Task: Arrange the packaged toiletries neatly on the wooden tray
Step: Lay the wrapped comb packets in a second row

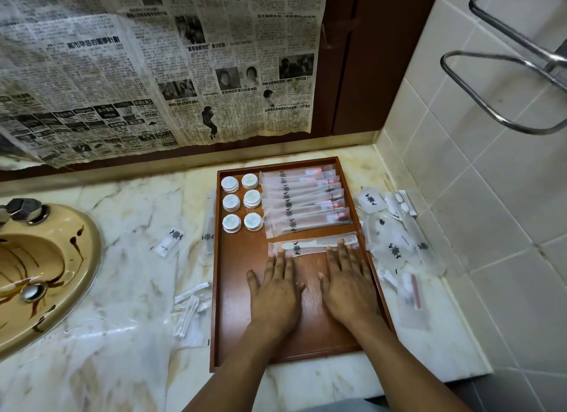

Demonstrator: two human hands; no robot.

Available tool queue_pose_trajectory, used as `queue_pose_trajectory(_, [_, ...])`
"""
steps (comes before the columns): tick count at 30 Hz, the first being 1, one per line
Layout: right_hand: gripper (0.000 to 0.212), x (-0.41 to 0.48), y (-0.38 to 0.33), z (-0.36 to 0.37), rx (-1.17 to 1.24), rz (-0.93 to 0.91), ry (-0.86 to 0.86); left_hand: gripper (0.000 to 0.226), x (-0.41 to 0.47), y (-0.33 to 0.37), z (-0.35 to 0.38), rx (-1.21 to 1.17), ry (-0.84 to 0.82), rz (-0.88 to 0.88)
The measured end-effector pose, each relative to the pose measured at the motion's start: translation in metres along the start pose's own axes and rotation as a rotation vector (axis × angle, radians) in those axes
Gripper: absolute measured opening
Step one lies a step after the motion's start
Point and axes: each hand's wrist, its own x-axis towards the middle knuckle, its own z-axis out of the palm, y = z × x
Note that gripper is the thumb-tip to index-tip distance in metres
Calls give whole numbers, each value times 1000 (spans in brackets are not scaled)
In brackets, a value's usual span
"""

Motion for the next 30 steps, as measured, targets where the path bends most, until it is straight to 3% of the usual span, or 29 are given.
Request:
queue_pose_trajectory(6, [67, -8, -4, -2, 25, 14, 69, 66, -7, -8, -7, -149, 52, 34])
queue_pose_trajectory(12, [68, -19, 1, 2, -11, -56, 146, 46, -16, -42, -20, -270, 367, 23])
queue_pose_trajectory(15, [69, -21, 0, 4, -16, -34, 120, 30, -8, -70, -33, -370, 574, -117])
queue_pose_trajectory(17, [66, -23, -3, 3, 2, -4, 134, 24, 4, -93, -43, -516, 634, -299])
queue_pose_trajectory(19, [63, -27, -6, 3, -1, 11, 164, 24, 19, -116, -53, -572, 607, -475])
queue_pose_trajectory(22, [54, -32, -6, 3, -21, -15, 210, 37, 38, -143, -60, -529, 442, -605])
queue_pose_trajectory(24, [50, -31, -4, 4, -26, -20, 212, 39, 47, -154, -59, -517, 346, -635])
queue_pose_trajectory(26, [48, -30, -1, 5, -21, -19, 199, 27, 55, -160, -57, -529, 336, -628])
queue_pose_trajectory(30, [48, -30, -5, 0, 5, -14, 201, 35, 55, -167, -58, -601, 331, -664])
